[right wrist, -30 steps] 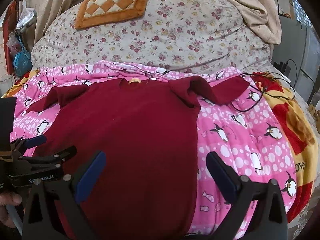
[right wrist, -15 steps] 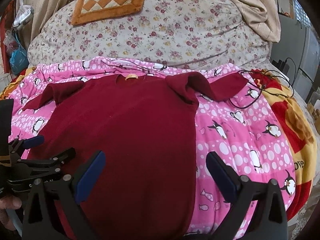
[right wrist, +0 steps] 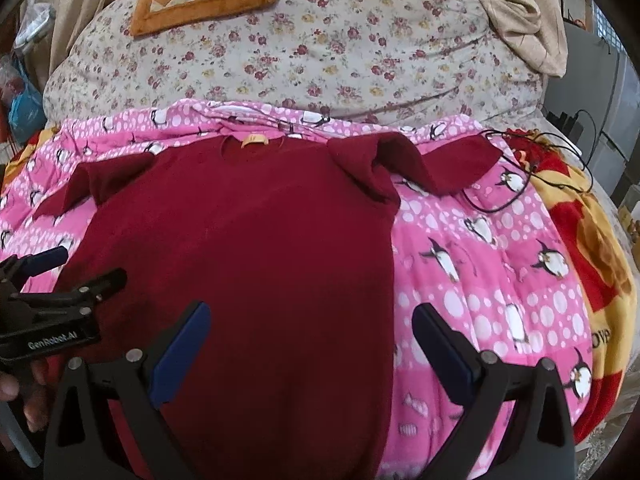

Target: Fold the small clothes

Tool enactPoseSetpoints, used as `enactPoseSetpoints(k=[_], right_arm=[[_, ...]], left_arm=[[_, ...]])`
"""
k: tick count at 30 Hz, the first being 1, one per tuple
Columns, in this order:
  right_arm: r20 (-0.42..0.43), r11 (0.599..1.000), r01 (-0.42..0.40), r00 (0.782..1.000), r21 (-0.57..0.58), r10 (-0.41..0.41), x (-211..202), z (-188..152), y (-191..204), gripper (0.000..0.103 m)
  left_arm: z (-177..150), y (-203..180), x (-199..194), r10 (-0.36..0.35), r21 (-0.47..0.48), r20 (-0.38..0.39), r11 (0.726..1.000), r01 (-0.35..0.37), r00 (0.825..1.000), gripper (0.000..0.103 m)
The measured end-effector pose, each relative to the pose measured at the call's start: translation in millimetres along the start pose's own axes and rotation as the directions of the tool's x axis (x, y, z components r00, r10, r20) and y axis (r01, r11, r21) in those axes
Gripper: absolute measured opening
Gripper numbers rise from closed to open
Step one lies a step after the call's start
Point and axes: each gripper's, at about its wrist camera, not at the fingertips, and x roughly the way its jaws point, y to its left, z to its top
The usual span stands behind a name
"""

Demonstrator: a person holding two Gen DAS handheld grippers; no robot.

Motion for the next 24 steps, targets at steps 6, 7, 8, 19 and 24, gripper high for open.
enactPoseSetpoints(k=[6,7,8,19,24], right_arm=[[-0.016,1.0,-0.004,1.0,0.006,0.004,45,54,16,0.102],[-0.021,1.0,-0.004,1.0,0.007,0.004,53,59,19,0.102],[-0.036,1.0,-0.004,0.999,0.013,0.004,65,65,22,0.102],[-0.113,0.997,0.043,0.993,0.059,-0.037,133,46,29,0.103],[-0.101,0.997,0.044,0.994,0.064,-0.038,132,43,29,0.103]], left_arm=[[40,7,26,0.055,-0.003,0.061,0.998,-0.055,0.997,0.085],[41,9,35,0.06,-0.002,0.071,0.998,-0.06,0.996,0.085],[39,9,41,0.07,0.003,0.076,0.998,-0.07,0.995,0.085],[23,16,74,0.068,-0.062,0.011,0.996,-0.067,0.998,0.086],[19,15,73,0.063,-0.065,0.028,0.996,-0.061,0.998,0.086]])
